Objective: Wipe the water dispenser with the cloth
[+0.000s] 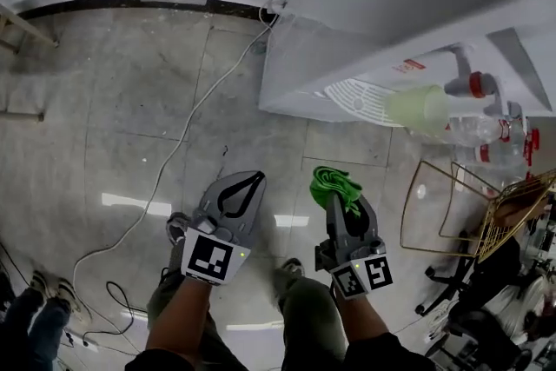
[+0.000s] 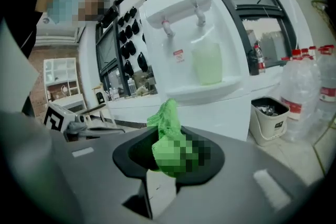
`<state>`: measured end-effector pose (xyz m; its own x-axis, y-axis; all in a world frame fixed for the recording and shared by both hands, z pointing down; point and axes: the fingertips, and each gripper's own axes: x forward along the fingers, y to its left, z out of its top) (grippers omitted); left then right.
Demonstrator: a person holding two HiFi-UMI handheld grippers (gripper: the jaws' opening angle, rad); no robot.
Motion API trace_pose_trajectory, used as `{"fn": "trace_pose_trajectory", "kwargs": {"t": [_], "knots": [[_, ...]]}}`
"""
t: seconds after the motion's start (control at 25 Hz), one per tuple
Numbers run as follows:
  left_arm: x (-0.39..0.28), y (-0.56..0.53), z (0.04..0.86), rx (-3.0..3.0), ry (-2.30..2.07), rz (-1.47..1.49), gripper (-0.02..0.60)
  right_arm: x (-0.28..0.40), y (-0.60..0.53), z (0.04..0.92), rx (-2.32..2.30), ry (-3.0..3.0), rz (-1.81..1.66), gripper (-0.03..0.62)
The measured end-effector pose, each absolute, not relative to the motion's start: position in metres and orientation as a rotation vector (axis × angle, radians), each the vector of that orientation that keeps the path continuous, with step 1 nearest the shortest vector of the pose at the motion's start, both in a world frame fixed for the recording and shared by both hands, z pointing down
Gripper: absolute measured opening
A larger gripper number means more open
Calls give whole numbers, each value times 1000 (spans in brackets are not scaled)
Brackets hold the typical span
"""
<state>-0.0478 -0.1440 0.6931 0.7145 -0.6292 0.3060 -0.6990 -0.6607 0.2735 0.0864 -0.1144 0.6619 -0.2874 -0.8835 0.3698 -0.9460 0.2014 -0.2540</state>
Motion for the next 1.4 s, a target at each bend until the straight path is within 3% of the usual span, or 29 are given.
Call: {"fn": "trace_pose_trajectory", "kwargs": {"t": [0.4, 0.76, 1.16, 1.4], "knots": [[-114, -59, 686, 2345, -1180, 284, 2, 35, -47, 601, 1544, -2205, 842, 104], [-155, -31, 559, 2439, -1177, 447, 2, 15, -21, 515, 1464, -2160, 842, 104], [-122, -39, 381, 2548, -1129, 289, 2, 0, -63, 363, 1488, -2363, 689, 104], [-109, -26, 290, 2603, -1191, 299, 2, 34, -46, 263, 1518, -2443, 577, 104]]}}
